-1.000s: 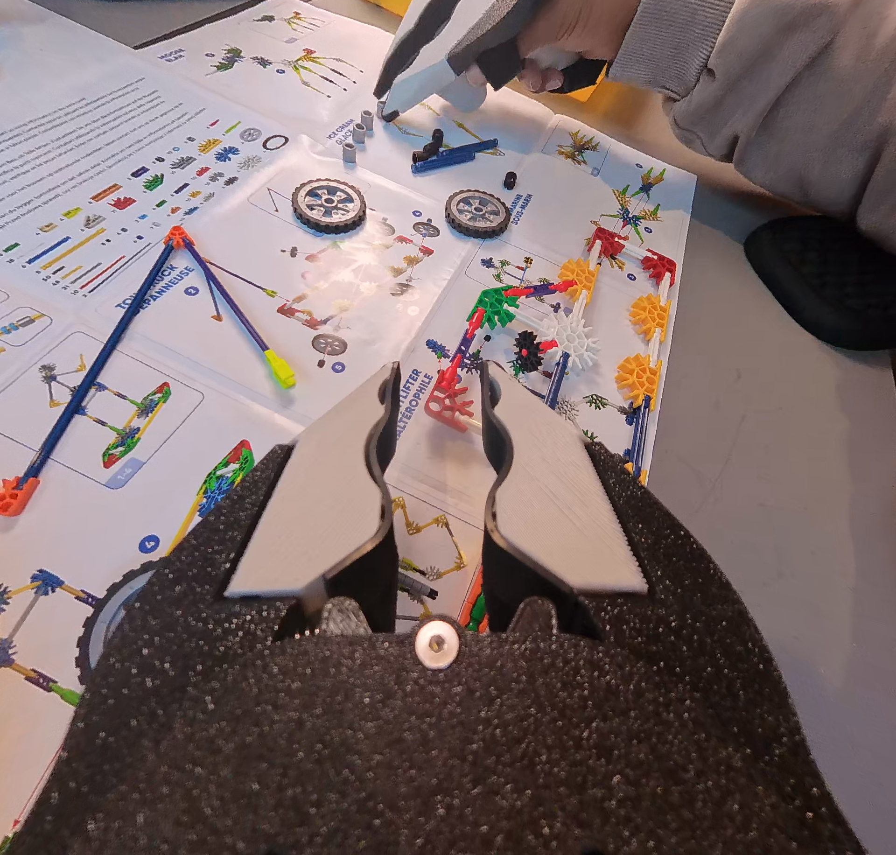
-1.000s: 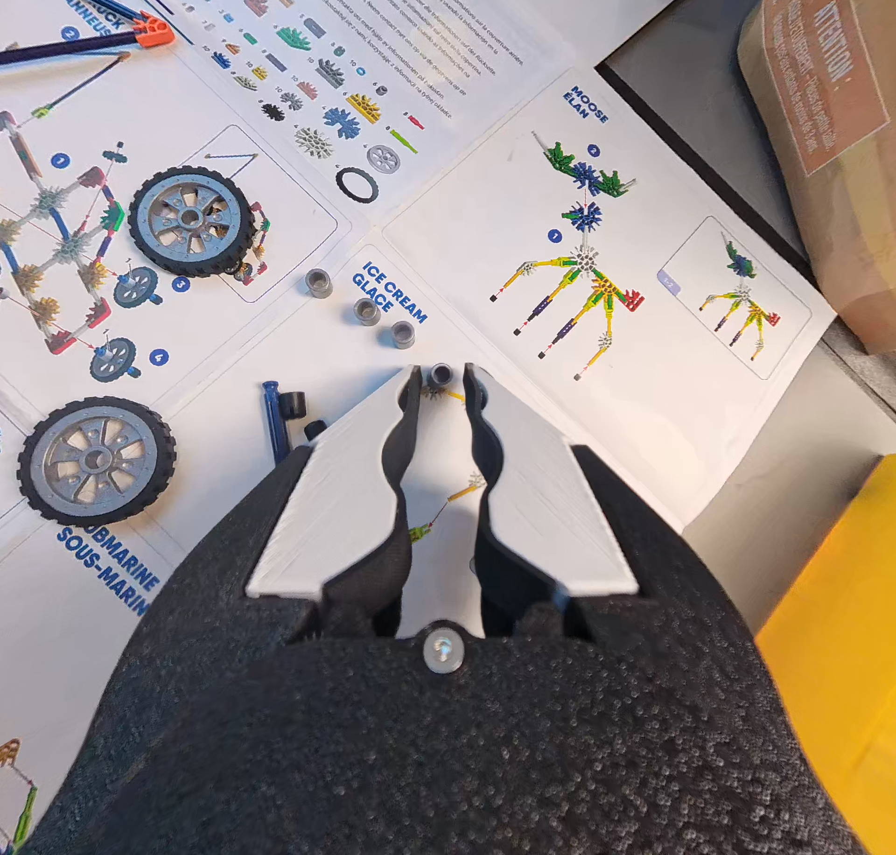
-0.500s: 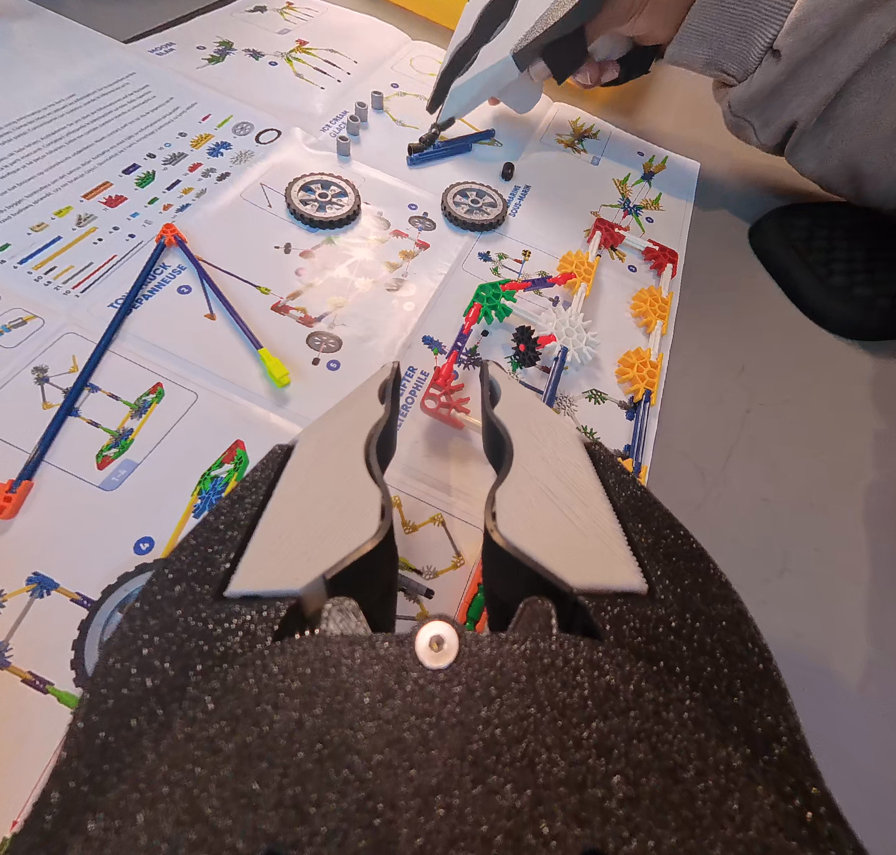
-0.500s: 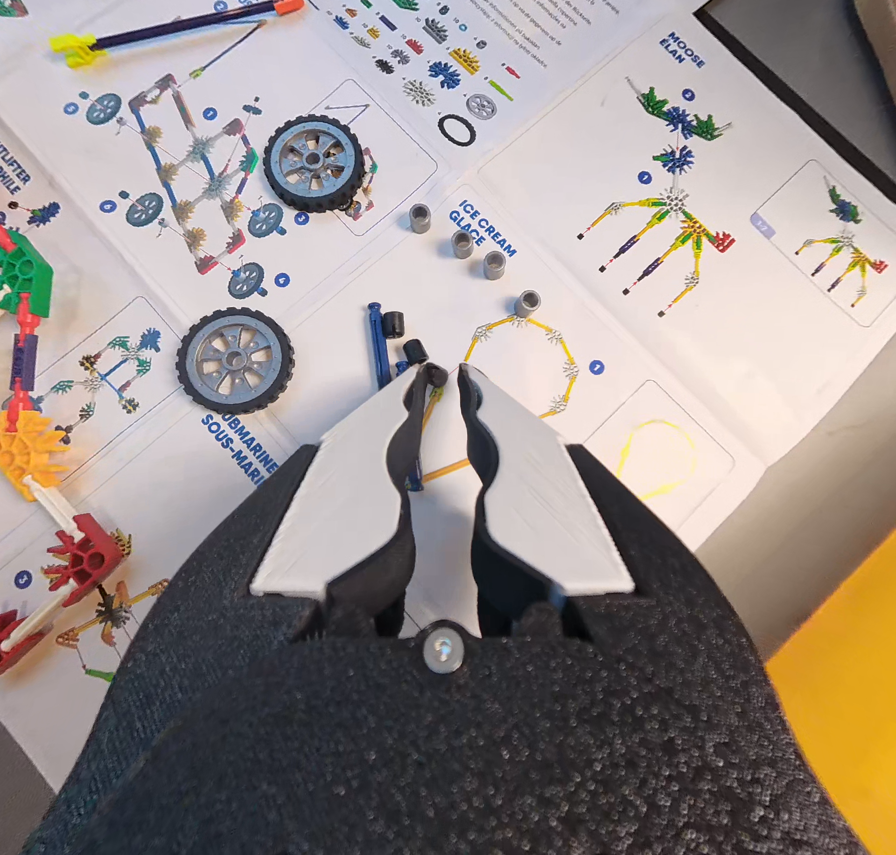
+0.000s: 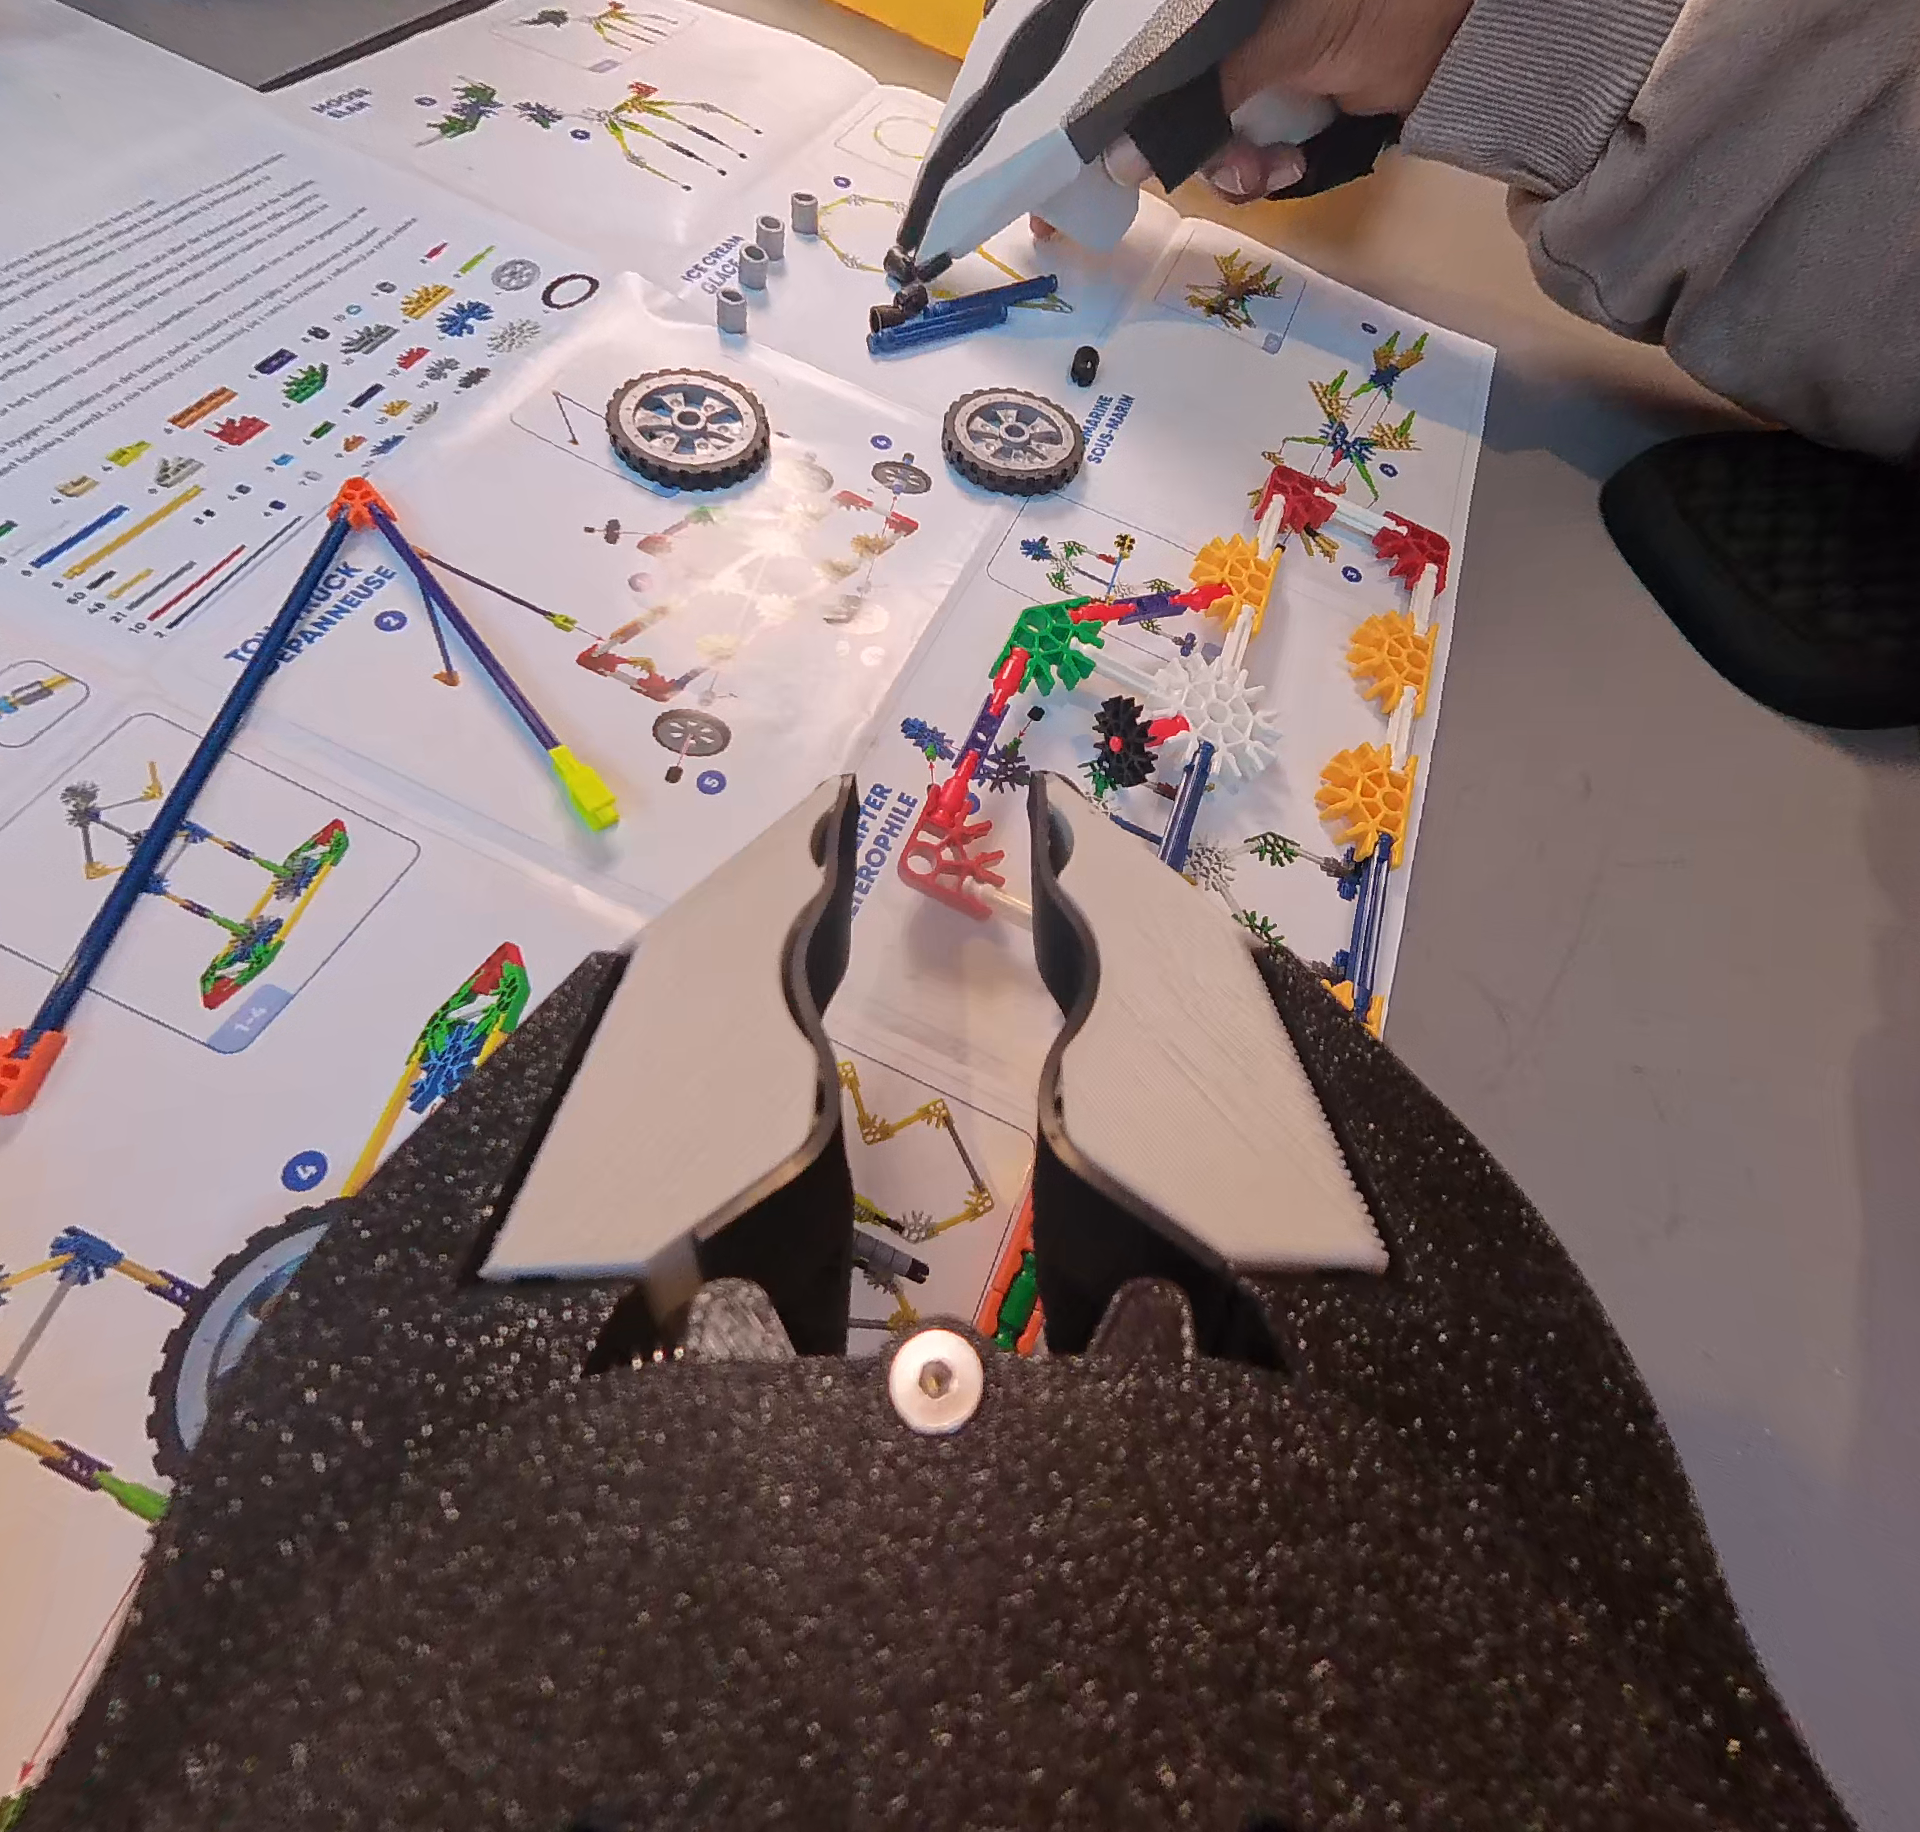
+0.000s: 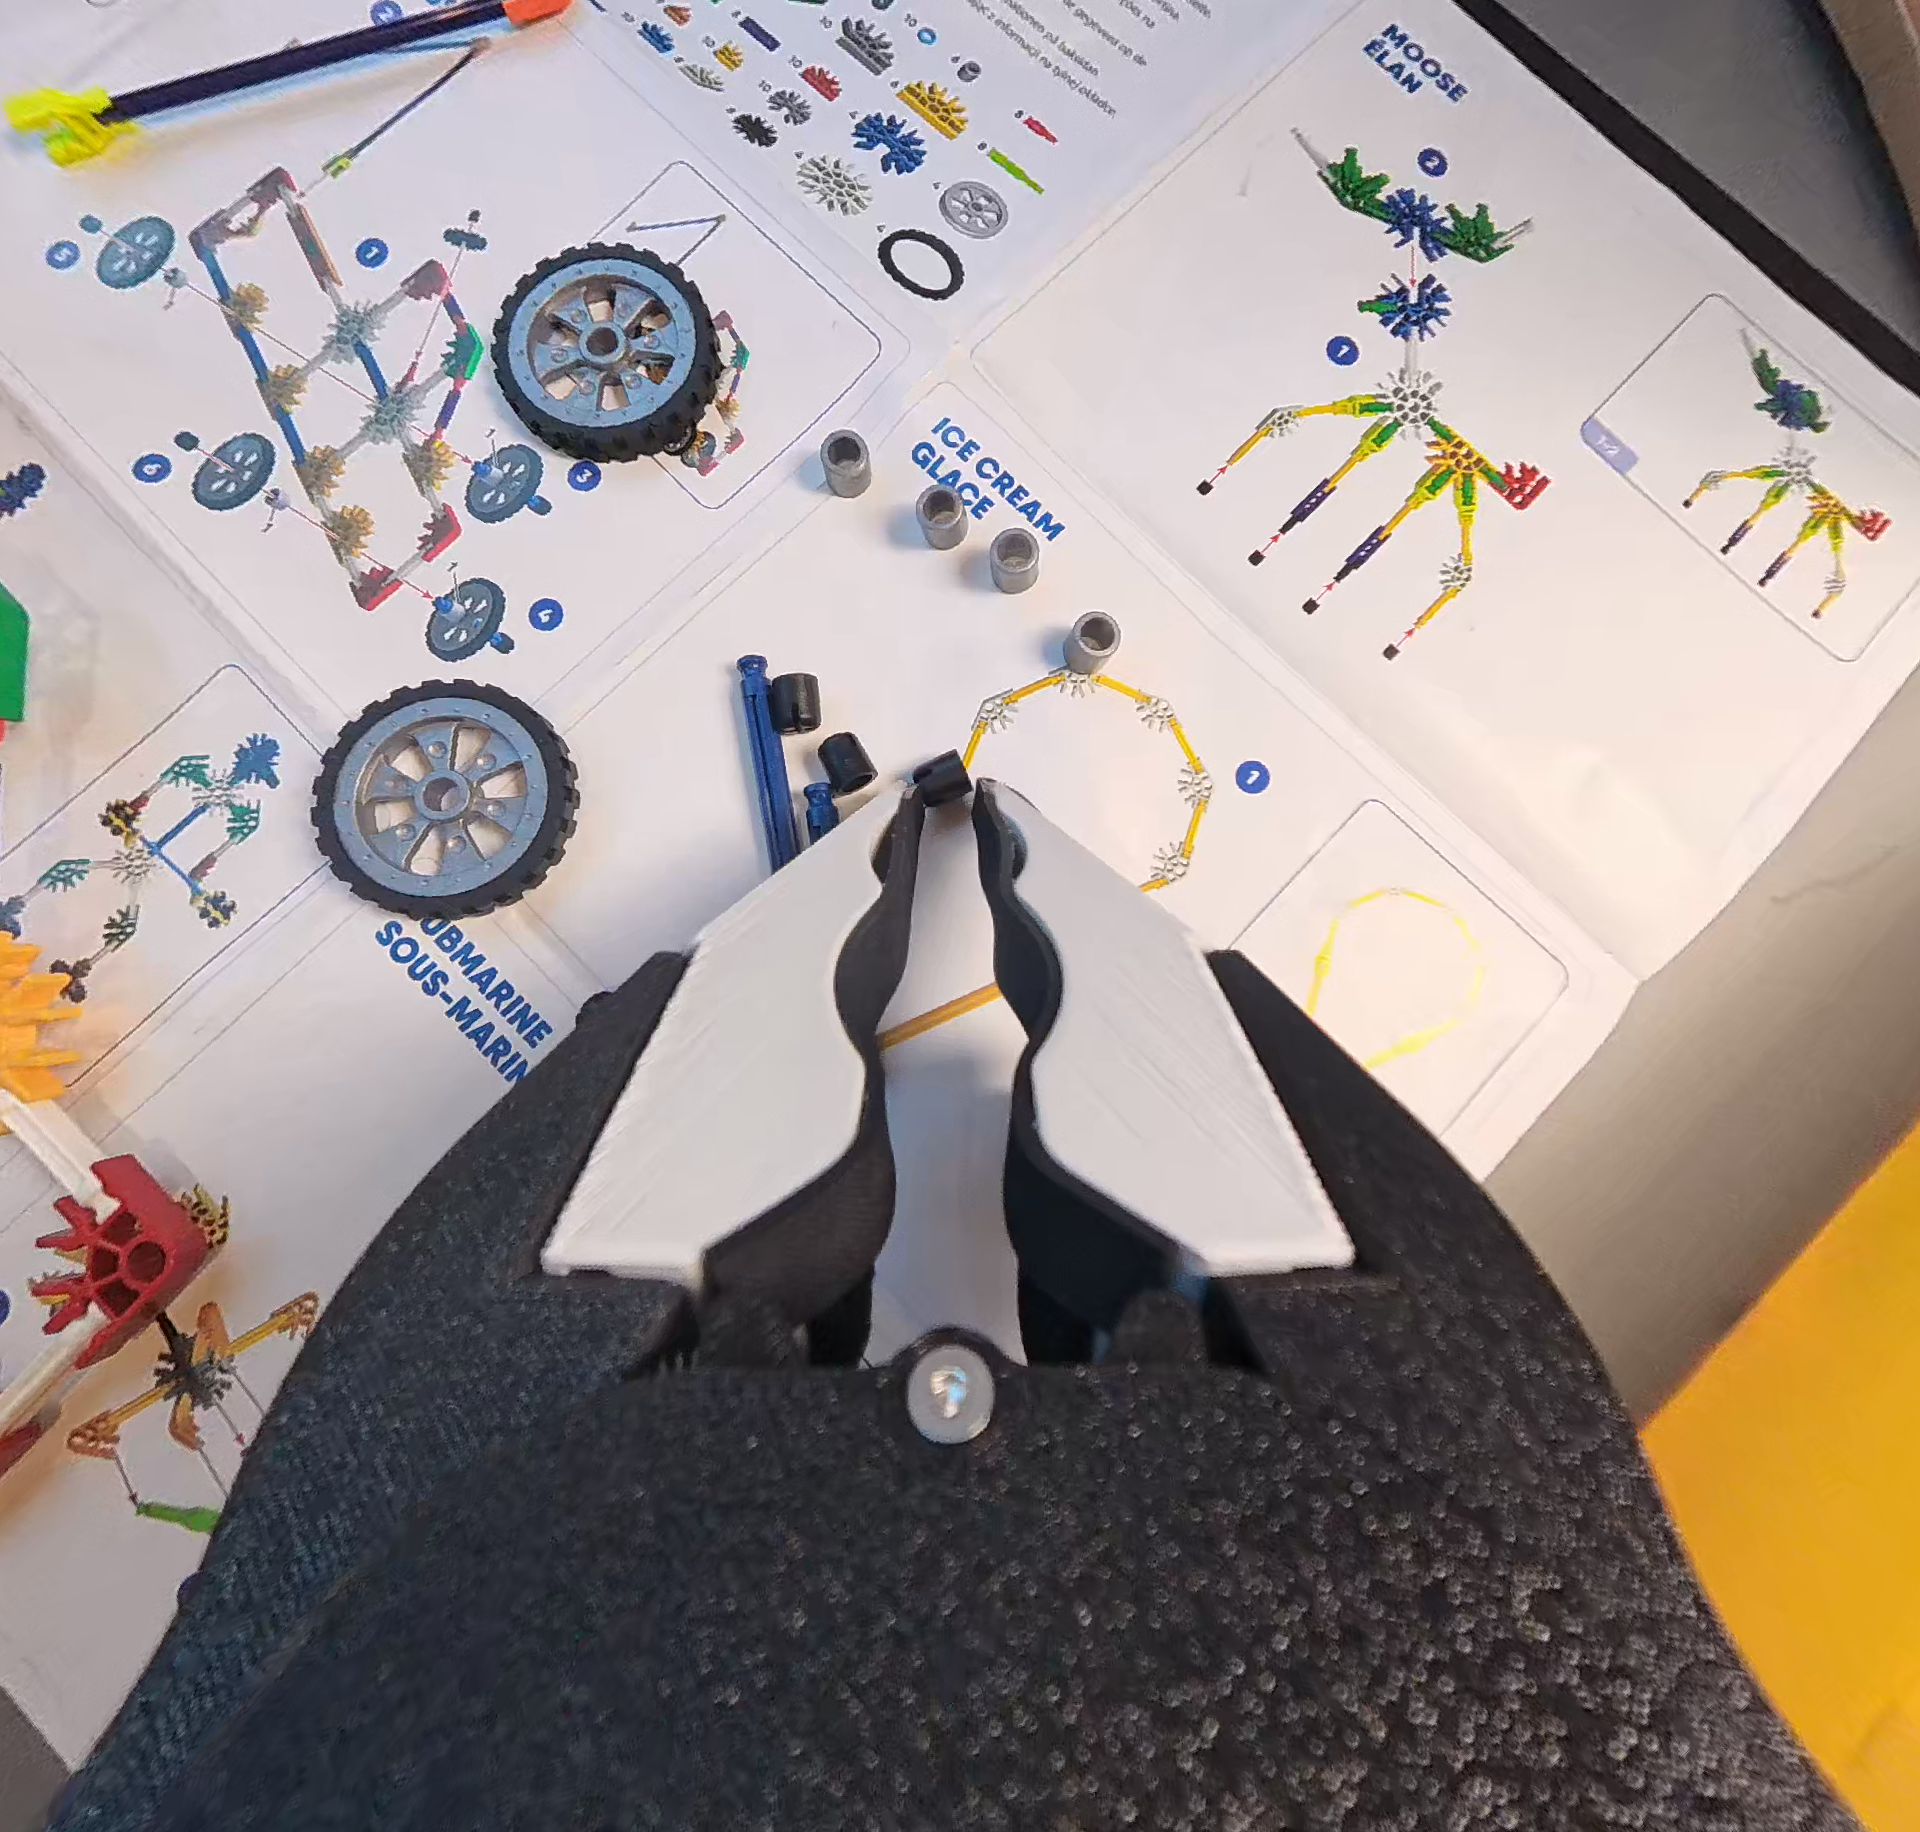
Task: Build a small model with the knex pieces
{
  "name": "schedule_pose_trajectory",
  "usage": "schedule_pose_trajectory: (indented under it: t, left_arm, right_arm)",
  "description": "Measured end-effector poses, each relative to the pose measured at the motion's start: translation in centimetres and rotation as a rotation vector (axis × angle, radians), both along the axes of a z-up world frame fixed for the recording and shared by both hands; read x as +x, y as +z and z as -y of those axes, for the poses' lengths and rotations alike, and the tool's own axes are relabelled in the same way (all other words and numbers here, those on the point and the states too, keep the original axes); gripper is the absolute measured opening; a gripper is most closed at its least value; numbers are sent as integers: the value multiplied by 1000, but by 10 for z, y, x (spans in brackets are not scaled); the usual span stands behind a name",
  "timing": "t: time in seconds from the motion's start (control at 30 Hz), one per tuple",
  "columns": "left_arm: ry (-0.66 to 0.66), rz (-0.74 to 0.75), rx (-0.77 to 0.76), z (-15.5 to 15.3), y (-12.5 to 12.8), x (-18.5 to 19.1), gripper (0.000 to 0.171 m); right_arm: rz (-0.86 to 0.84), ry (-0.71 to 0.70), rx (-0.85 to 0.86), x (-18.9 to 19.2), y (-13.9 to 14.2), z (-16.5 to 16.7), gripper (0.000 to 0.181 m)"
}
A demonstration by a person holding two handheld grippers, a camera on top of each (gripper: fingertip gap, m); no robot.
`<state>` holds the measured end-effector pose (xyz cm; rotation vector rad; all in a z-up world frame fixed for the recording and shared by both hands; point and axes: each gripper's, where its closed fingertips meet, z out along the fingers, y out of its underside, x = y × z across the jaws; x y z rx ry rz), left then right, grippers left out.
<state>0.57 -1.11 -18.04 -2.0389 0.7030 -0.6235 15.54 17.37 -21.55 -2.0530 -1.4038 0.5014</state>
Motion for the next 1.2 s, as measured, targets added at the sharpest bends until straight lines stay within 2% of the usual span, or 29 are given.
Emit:
schedule_pose_trajectory:
  t: [0.3, 0.5, 0.6, 0.67, 0.77, 0.87, 1.03, 1.2]
  left_arm:
    - [1, 4, -1, 0, 0, 0, 31]
    - [12, 12, 12, -1, 3, -2, 30]
    - [27, 19, 44, -3, 8, -4, 29]
    - [41, 20, 69, -5, 13, -6, 29]
    - [74, 8, 119, -9, 22, -16, 29]
    - [114, -12, 158, -14, 31, -30, 30]
    - [177, -16, 185, -19, 43, -54, 30]
    - [193, -15, 174, -21, 38, -62, 29]
  right_arm:
    - [-10, -6, 80, -3, 8, -4, 9]
    - [-287, -2, 228, -25, 69, 18, 17]
    - [-328, -15, 286, -25, 81, 40, 17]
    - [-251, -18, 301, -17, 70, 47, 17]
    - [-72, 22, 260, 0, 37, 49, 13]
    - [-23, 39, 187, 3, 17, 47, 6]
    - [20, 35, 153, 0, 8, 36, 6]
    - [55, 47, 125, -3, -2, 34, 6]
